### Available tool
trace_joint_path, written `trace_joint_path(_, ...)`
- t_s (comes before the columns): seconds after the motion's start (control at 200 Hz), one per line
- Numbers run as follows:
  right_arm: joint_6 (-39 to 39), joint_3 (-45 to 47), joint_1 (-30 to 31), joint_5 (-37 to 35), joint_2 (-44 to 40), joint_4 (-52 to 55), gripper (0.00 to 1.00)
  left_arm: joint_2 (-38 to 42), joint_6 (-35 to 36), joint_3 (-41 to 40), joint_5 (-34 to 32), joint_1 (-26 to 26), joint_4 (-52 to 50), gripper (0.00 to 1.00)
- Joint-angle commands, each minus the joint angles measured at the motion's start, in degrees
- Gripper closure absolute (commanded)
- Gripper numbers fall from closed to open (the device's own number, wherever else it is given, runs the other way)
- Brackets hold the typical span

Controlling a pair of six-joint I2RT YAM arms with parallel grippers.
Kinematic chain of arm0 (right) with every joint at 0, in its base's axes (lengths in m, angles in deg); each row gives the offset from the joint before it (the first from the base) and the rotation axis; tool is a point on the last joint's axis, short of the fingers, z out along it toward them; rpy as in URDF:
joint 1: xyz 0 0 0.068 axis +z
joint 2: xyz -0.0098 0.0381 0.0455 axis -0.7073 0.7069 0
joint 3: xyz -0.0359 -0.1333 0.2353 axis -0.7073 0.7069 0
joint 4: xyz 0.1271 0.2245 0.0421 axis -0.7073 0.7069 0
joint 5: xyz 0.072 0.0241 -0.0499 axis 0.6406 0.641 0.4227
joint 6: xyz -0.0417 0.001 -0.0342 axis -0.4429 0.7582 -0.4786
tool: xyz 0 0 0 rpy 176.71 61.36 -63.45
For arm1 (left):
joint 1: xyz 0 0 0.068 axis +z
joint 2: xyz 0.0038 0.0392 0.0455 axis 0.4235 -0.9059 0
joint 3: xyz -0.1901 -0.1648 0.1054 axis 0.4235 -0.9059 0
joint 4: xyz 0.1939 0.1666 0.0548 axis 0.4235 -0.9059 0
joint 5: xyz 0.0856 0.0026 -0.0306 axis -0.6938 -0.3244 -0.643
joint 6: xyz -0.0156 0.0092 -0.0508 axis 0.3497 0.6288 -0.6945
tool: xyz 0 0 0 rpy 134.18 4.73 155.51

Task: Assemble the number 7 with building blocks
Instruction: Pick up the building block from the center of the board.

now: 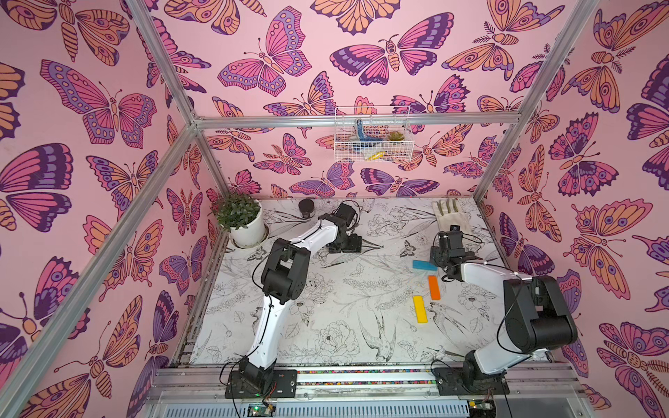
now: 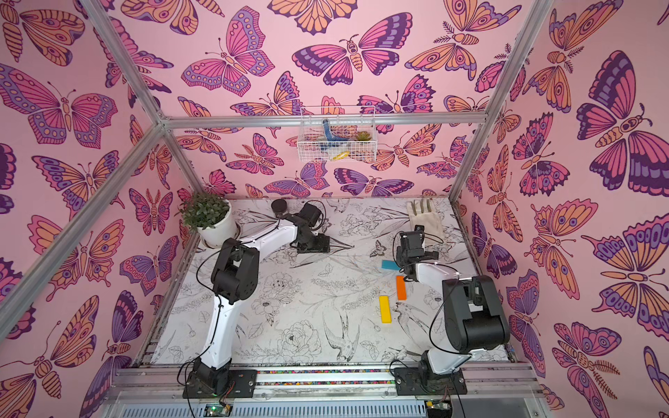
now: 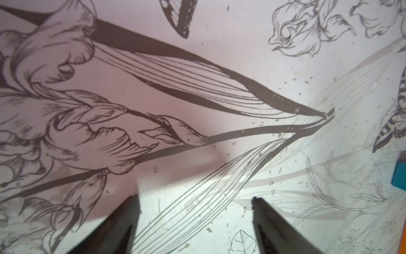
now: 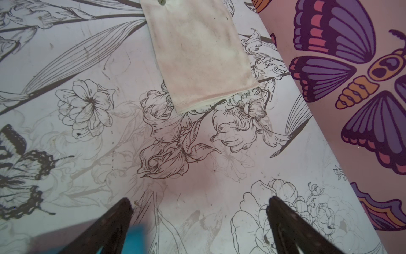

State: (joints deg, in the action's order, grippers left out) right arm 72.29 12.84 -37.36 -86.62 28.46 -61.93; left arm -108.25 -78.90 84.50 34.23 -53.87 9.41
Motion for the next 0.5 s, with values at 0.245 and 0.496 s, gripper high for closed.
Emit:
trace_joint_path(0.245, 0.6, -0.3, 0.5, -1.0, -0.5, 0.0, 0.01, 4.8, 0.1, -2.8, -2.7, -0.4, -2.3, 0.00)
trace_joint_path(0.496, -0.5, -0.3, 0.5, 0.6, -5.6, 1.9, 0.01, 13.6, 4.1, -10.5, -3.6, 3.3, -1.7, 0.00)
